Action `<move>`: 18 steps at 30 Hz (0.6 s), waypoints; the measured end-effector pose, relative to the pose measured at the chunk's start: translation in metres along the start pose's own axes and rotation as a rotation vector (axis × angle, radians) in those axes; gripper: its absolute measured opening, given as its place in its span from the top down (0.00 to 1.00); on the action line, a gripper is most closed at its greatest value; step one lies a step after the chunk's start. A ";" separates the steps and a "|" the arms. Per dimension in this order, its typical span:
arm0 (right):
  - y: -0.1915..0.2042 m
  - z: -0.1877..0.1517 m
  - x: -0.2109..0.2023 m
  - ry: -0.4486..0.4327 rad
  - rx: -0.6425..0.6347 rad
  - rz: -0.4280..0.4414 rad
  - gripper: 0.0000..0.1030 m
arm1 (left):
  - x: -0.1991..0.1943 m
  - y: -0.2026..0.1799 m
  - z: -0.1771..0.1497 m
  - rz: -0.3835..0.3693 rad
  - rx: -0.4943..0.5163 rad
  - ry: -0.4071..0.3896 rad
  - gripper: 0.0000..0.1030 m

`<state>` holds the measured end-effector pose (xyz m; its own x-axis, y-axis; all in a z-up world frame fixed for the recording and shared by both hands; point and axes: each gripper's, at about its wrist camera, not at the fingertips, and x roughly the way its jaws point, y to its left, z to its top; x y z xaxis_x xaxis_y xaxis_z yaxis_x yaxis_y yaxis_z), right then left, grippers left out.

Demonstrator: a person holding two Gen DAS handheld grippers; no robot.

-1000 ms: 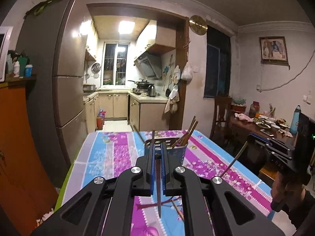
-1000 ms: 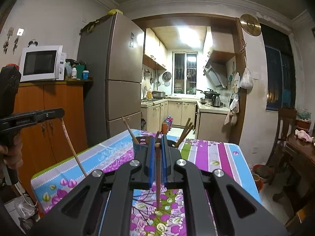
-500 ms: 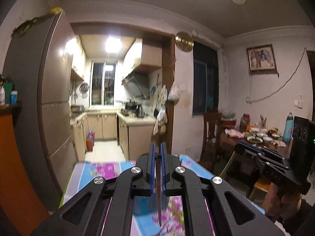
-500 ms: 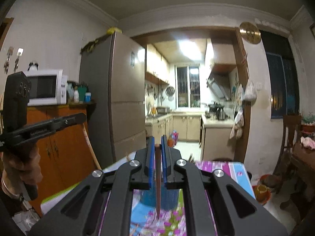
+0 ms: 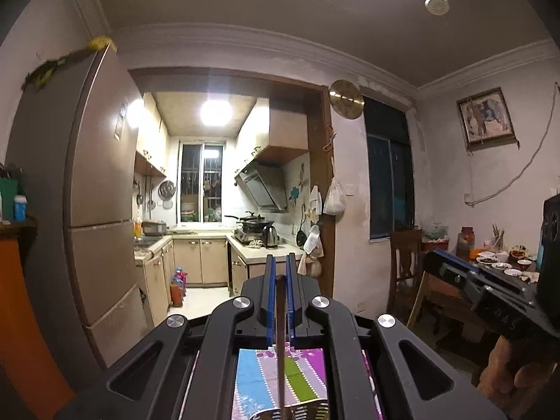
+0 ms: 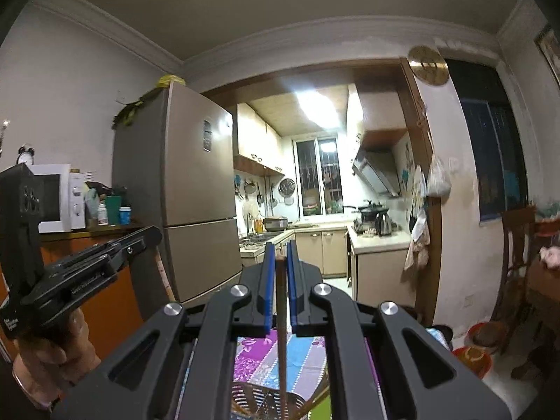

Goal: Organize utensils
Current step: 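Lower the left tool's chopstick into the holder and open while the right tool releases its chopstick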

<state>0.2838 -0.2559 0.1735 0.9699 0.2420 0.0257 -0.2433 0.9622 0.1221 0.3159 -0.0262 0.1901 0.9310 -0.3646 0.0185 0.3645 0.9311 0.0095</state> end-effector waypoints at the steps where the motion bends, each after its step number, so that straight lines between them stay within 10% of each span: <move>1: -0.003 -0.004 0.006 0.010 0.014 0.000 0.95 | 0.009 0.003 -0.006 -0.003 -0.010 0.013 0.93; 18: -0.032 -0.121 0.066 0.256 0.194 -0.058 0.94 | 0.084 0.021 -0.127 0.008 0.019 0.263 0.93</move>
<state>0.3548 -0.2552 0.0509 0.9435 0.2348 -0.2338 -0.1585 0.9394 0.3039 0.4040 -0.0371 0.0647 0.9081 -0.3416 -0.2423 0.3587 0.9330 0.0292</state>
